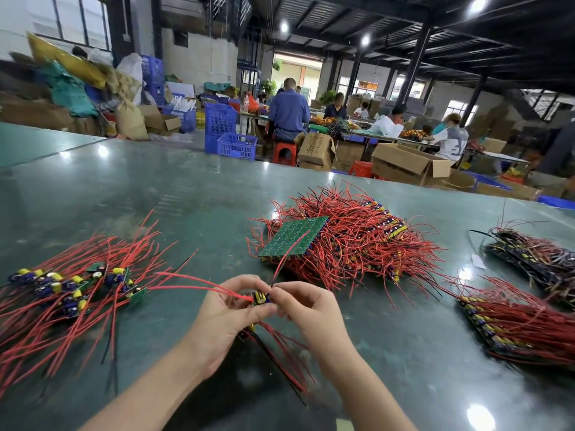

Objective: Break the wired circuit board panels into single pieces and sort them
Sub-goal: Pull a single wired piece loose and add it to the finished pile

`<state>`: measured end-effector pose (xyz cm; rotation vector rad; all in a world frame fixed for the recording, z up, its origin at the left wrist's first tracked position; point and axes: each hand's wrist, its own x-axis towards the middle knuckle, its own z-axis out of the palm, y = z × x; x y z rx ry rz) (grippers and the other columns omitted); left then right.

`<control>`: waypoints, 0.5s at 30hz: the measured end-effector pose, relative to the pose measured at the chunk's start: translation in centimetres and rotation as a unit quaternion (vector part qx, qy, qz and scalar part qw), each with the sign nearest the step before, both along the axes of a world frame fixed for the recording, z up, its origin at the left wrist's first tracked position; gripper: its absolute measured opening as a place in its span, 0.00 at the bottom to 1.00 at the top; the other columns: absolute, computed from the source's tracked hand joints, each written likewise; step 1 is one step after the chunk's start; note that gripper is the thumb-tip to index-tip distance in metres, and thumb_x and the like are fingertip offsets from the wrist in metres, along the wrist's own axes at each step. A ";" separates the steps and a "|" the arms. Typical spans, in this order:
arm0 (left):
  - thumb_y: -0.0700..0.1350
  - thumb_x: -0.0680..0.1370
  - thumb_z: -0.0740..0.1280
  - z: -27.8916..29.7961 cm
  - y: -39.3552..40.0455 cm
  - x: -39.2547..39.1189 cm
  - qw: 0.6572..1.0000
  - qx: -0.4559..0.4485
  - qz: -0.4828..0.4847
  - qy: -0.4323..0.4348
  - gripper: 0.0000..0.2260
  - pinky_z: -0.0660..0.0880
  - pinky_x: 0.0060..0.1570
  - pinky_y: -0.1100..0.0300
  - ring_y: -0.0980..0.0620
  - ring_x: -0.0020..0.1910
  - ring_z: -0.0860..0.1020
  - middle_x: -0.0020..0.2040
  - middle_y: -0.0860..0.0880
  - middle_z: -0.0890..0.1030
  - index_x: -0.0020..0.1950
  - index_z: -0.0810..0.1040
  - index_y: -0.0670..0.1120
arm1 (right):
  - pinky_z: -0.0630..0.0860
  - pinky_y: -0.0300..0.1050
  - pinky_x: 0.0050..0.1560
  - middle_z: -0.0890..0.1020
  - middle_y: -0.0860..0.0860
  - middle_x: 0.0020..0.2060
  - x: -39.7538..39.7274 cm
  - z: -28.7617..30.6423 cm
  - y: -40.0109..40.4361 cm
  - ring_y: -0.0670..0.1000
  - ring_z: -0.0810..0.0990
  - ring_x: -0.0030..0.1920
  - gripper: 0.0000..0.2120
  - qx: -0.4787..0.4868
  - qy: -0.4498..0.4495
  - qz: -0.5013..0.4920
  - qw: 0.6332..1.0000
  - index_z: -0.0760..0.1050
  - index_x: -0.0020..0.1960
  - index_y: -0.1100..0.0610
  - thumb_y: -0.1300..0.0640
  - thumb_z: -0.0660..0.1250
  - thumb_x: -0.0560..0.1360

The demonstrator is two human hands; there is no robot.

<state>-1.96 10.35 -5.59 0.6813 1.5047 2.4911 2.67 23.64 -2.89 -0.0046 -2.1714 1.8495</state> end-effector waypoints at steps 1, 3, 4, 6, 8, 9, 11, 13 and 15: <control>0.37 0.58 0.76 0.0 0.0 0.0 1.000 -0.007 0.013 0.016 0.11 0.75 0.36 0.69 0.59 0.36 0.79 0.37 0.55 0.80 0.37 0.83 0.48 | 0.71 0.32 0.37 0.81 0.43 0.28 0.1 0.1 0.0 0.40 0.76 0.31 0.08 -0.004 0.009 -0.004 1.000 0.82 0.40 0.51 0.62 0.69 0.74; 0.36 0.60 0.76 0.1 0.0 0.1 0.998 -0.029 0.031 0.043 0.11 0.74 0.35 0.68 0.59 0.36 0.78 0.36 0.55 0.80 0.39 0.83 0.48 | 0.72 0.32 0.37 0.81 0.44 0.28 0.2 0.2 -0.1 0.40 0.76 0.31 0.08 -0.012 0.024 -0.009 1.000 0.82 0.39 0.51 0.62 0.70 0.73; 0.35 0.60 0.77 0.1 -0.1 0.2 0.997 -0.041 0.039 0.050 0.13 0.74 0.35 0.68 0.59 0.36 0.78 0.37 0.54 0.80 0.41 0.83 0.48 | 0.72 0.32 0.37 0.82 0.44 0.29 0.2 0.2 -0.1 0.40 0.76 0.32 0.07 -0.014 0.027 -0.015 0.999 0.82 0.40 0.51 0.62 0.70 0.73; 0.33 0.60 0.79 0.1 0.0 0.3 0.996 -0.061 0.050 0.052 0.20 0.74 0.36 0.68 0.59 0.36 0.76 0.37 0.54 0.78 0.48 0.82 0.49 | 0.73 0.33 0.38 0.83 0.43 0.30 0.2 0.2 -0.3 0.39 0.77 0.33 0.08 -0.012 0.023 -0.029 0.999 0.82 0.39 0.50 0.61 0.71 0.73; 0.30 0.61 0.78 0.1 0.0 0.2 0.995 -0.068 0.055 0.056 0.26 0.74 0.37 0.68 0.59 0.37 0.75 0.38 0.54 0.76 0.54 0.79 0.50 | 0.73 0.33 0.39 0.83 0.43 0.31 0.1 0.0 -0.4 0.38 0.77 0.33 0.09 -0.010 0.015 -0.036 0.999 0.82 0.38 0.49 0.61 0.71 0.73; 0.29 0.62 0.77 0.0 0.0 0.2 0.994 -0.074 0.053 0.058 0.28 0.74 0.38 0.67 0.58 0.38 0.74 0.39 0.54 0.76 0.56 0.78 0.51 | 0.73 0.34 0.39 0.83 0.43 0.31 0.1 0.0 -0.4 0.39 0.77 0.33 0.09 -0.007 0.014 -0.037 0.999 0.82 0.37 0.49 0.61 0.71 0.72; 0.26 0.64 0.74 0.0 0.0 0.2 0.993 -0.097 0.046 0.058 0.31 0.75 0.40 0.65 0.56 0.39 0.73 0.42 0.52 0.75 0.59 0.76 0.53 | 0.74 0.34 0.39 0.83 0.44 0.31 0.1 0.1 -0.1 0.40 0.77 0.33 0.09 0.013 0.022 -0.041 0.999 0.82 0.37 0.50 0.61 0.71 0.72; 0.23 0.67 0.70 0.0 -0.1 0.0 0.991 -0.113 0.045 0.050 0.31 0.75 0.42 0.66 0.56 0.39 0.74 0.45 0.50 0.75 0.61 0.75 0.53 | 0.73 0.33 0.39 0.83 0.44 0.31 0.1 0.5 0.6 0.39 0.77 0.33 0.09 0.036 0.042 -0.052 0.997 0.81 0.37 0.49 0.62 0.72 0.72; 0.24 0.70 0.67 0.1 -0.3 -0.2 0.993 -0.108 0.053 0.018 0.26 0.75 0.43 0.67 0.56 0.40 0.76 0.47 0.49 0.78 0.60 0.76 0.50 | 0.74 0.35 0.40 0.84 0.45 0.32 0.0 1.0 1.5 0.41 0.78 0.34 0.09 0.058 0.056 -0.059 0.995 0.81 0.37 0.49 0.62 0.72 0.71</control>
